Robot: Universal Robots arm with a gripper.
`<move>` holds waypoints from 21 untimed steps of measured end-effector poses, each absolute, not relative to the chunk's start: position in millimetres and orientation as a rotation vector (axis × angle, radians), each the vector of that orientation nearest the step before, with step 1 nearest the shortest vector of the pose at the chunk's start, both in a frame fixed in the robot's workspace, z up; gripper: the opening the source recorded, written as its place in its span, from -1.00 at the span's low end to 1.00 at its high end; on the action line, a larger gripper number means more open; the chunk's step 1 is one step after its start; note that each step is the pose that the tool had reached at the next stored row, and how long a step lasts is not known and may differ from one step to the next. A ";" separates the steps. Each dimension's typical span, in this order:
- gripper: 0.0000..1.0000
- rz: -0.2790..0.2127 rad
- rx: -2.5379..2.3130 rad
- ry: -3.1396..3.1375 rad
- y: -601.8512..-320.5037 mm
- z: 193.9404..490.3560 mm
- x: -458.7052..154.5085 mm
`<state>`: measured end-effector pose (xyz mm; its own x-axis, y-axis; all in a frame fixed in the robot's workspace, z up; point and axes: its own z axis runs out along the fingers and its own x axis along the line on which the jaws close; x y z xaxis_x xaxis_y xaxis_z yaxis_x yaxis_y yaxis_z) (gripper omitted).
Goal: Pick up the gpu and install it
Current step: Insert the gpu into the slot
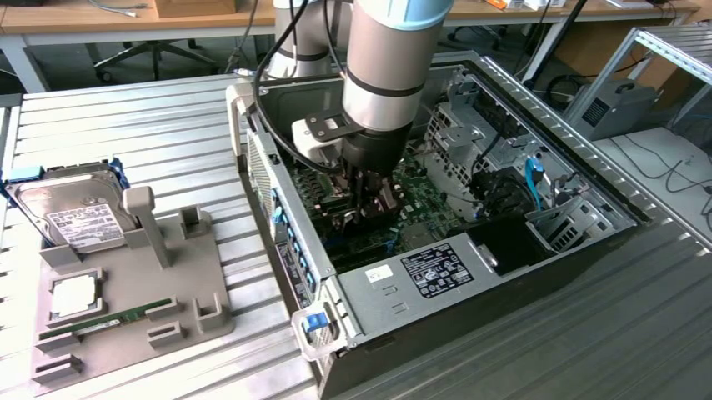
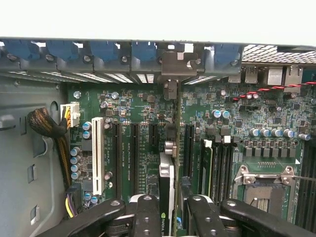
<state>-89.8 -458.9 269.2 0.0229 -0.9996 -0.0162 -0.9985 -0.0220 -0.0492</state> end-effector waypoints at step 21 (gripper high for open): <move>-0.47 -0.036 -2.213 2.164 -459.8 266.5 -89.8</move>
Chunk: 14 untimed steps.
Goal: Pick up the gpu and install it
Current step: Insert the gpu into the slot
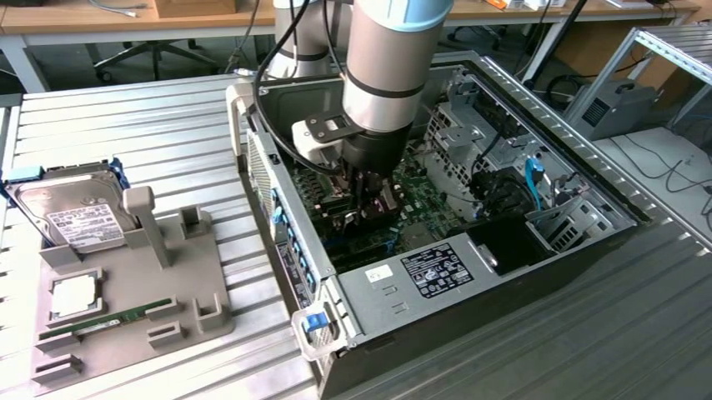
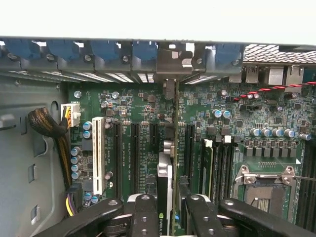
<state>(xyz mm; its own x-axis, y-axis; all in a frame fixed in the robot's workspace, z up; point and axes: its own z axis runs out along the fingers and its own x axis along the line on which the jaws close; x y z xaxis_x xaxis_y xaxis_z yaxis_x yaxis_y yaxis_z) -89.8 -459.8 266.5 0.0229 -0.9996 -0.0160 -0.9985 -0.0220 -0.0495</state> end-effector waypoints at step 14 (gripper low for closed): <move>-0.47 -0.036 -2.203 2.173 -457.7 266.5 -89.8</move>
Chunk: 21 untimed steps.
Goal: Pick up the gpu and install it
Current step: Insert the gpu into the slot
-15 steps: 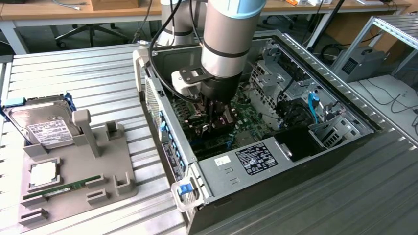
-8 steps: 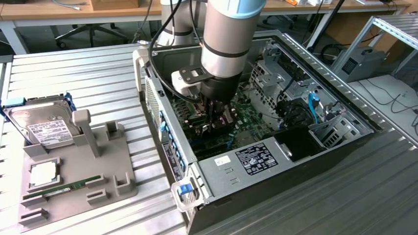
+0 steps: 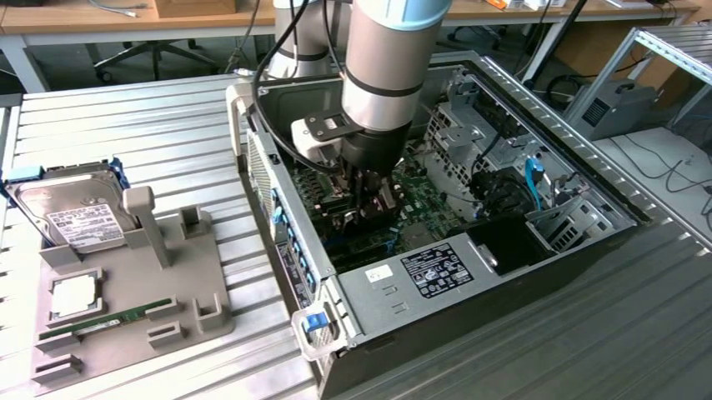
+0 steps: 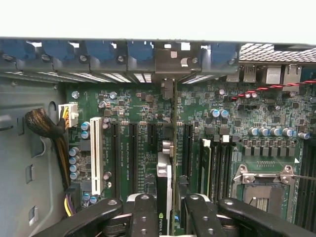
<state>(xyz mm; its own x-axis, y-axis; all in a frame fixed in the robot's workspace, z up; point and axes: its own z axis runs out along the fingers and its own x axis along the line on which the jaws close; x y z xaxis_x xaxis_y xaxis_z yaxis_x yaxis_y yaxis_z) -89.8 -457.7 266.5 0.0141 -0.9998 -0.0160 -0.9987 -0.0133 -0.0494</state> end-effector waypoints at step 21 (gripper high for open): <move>-0.47 -0.036 -2.198 2.178 -458.1 268.1 -92.4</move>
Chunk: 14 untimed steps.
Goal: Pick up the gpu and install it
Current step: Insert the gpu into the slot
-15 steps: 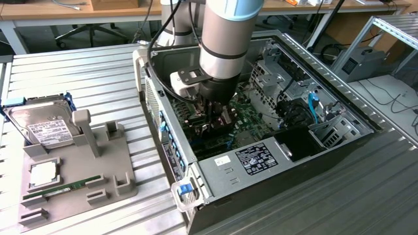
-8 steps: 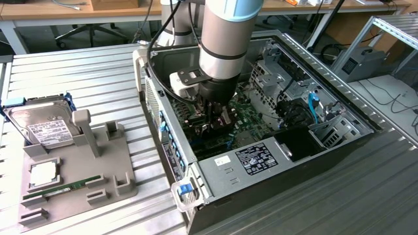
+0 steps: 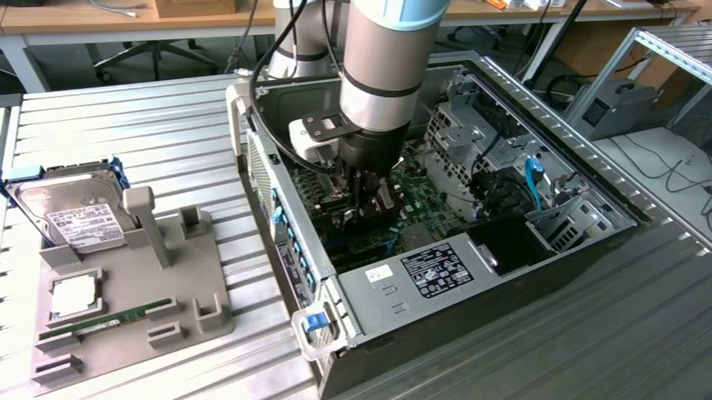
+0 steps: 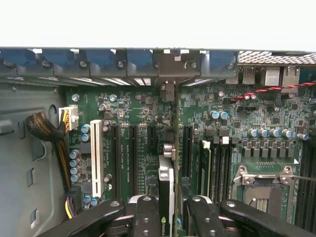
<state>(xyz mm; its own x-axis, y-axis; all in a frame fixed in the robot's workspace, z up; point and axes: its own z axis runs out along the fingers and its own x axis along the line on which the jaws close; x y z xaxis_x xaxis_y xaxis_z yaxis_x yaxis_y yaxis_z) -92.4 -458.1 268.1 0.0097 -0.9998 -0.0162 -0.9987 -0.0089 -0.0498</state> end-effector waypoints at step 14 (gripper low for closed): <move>-0.47 -0.065 -2.185 2.164 -460.9 265.1 -95.6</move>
<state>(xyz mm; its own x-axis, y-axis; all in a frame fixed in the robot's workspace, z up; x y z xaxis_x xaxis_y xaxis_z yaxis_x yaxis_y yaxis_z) -95.6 -460.9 265.1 0.0102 -0.9998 -0.0161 -0.9970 -0.0089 -0.0765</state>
